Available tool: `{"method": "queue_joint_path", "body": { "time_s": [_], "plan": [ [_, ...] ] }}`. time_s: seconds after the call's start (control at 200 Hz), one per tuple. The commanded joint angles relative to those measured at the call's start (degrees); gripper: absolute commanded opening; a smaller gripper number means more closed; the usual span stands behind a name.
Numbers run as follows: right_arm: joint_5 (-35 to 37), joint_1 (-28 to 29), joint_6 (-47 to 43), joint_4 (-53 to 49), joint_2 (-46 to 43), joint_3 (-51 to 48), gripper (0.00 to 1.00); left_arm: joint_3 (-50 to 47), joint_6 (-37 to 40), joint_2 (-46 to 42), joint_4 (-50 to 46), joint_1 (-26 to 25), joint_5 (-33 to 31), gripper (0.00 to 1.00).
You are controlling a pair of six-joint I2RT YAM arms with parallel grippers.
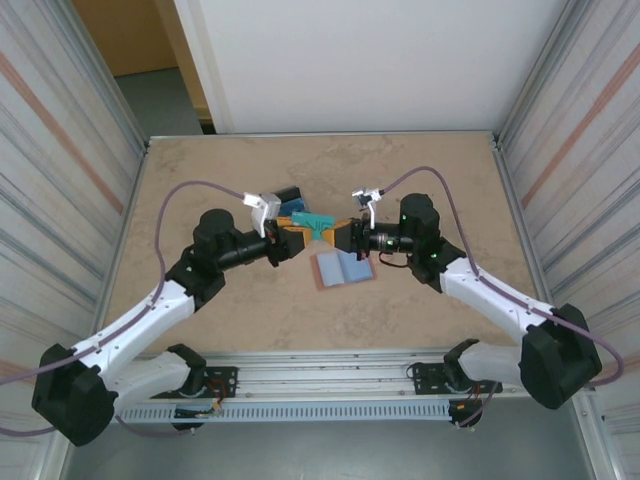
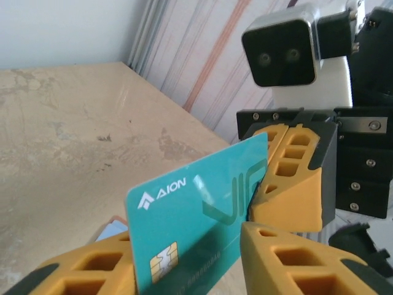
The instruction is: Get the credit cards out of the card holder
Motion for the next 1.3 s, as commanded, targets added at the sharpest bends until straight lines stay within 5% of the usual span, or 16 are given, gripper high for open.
{"method": "queue_joint_path", "body": {
  "time_s": [0.0, 0.316, 0.722, 0.942, 1.082, 1.203, 1.298],
  "plan": [
    [-0.7, 0.2, -9.9, -14.5, -3.4, 3.4, 0.0, 6.2, 9.3, -3.3, -10.0, 0.8, 2.4, 0.42],
    [-3.6, 0.4, -21.0, -32.1, -6.9, 7.5, 0.0, 20.1, 25.7, 1.2, -33.8, 0.2, 13.7, 0.5],
    [-5.2, 2.7, -23.2, -33.6, -5.4, 8.9, 0.0, 25.7, 33.3, 9.1, -41.4, -4.5, 14.1, 0.49],
    [-5.4, 3.3, -24.5, -34.6, -5.4, 9.7, 0.0, 27.1, 35.0, 11.6, -43.8, -4.7, 14.6, 0.34],
    [-4.7, 3.2, -24.7, -35.2, -5.3, 9.7, 0.0, 27.4, 35.4, 12.3, -44.2, -4.6, 14.6, 0.05],
    [-2.5, 3.2, -24.7, -35.9, -5.2, 9.6, 0.14, 27.2, 35.7, 12.4, -43.3, -4.6, 12.5, 0.0],
    [0.1, 2.9, -24.5, -36.5, -5.4, 9.5, 0.4, 25.8, 36.7, 12.0, -41.0, -3.7, 9.4, 0.0]
  ]
}}
